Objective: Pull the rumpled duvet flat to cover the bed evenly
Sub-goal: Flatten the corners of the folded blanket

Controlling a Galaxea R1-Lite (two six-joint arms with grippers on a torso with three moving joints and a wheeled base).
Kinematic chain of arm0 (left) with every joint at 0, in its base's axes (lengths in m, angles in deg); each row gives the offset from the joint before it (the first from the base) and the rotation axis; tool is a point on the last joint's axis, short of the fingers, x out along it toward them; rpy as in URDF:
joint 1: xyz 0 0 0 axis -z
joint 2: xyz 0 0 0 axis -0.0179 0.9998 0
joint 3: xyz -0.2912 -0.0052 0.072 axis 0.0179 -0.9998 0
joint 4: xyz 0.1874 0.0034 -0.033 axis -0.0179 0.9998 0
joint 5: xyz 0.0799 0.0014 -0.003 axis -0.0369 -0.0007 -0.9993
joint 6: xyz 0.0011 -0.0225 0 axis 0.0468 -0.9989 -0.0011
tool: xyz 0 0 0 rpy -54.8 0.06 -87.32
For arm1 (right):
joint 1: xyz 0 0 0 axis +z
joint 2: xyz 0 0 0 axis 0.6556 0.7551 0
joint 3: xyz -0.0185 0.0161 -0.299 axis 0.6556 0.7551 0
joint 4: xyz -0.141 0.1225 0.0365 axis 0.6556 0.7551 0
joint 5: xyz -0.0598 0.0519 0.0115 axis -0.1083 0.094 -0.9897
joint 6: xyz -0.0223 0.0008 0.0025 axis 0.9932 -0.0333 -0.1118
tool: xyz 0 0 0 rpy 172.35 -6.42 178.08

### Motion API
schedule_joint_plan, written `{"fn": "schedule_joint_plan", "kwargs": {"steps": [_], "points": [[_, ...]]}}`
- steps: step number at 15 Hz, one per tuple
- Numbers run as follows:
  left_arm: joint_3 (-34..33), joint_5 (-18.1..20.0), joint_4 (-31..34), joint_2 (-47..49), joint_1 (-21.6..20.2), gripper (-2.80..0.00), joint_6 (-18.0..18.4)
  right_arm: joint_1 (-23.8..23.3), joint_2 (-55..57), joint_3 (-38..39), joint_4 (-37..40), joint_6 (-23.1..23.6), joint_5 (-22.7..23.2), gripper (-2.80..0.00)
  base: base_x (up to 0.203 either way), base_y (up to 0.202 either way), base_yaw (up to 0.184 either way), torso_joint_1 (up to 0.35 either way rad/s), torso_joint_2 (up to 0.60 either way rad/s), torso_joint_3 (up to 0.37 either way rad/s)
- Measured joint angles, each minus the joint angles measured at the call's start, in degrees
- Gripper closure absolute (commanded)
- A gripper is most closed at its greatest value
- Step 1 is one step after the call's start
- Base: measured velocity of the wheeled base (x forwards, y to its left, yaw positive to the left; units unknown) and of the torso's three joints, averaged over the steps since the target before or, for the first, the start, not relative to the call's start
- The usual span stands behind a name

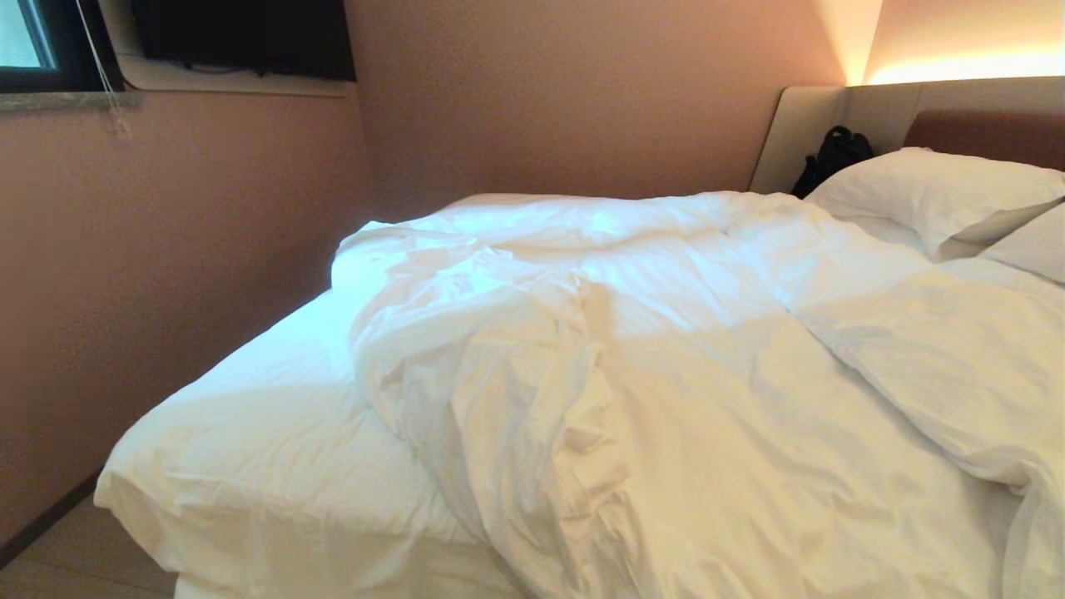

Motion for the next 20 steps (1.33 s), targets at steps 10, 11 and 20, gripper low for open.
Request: {"fn": "schedule_joint_plan", "kwargs": {"steps": [10, 11, 20], "points": [[0.00, 0.00, 0.00, 0.00, 0.00, 0.00, -0.01, 0.00, 0.00, 0.00, 0.00, 0.00, -0.01, 0.00, 0.000, 0.000, 0.000, 0.000, 0.00, 0.000], [0.00, 0.01, -0.02, 0.00, 0.00, 0.00, -0.02, 0.00, 0.00, 0.00, 0.00, 0.00, -0.02, 0.00, 0.000, 0.000, 0.000, 0.000, 0.00, 0.000], [0.00, 0.01, -0.05, 0.00, 0.00, 0.00, 0.03, 0.00, 0.00, 0.00, 0.00, -0.02, 0.00, 0.00, 0.000, 0.000, 0.000, 0.000, 0.00, 0.000]]}}
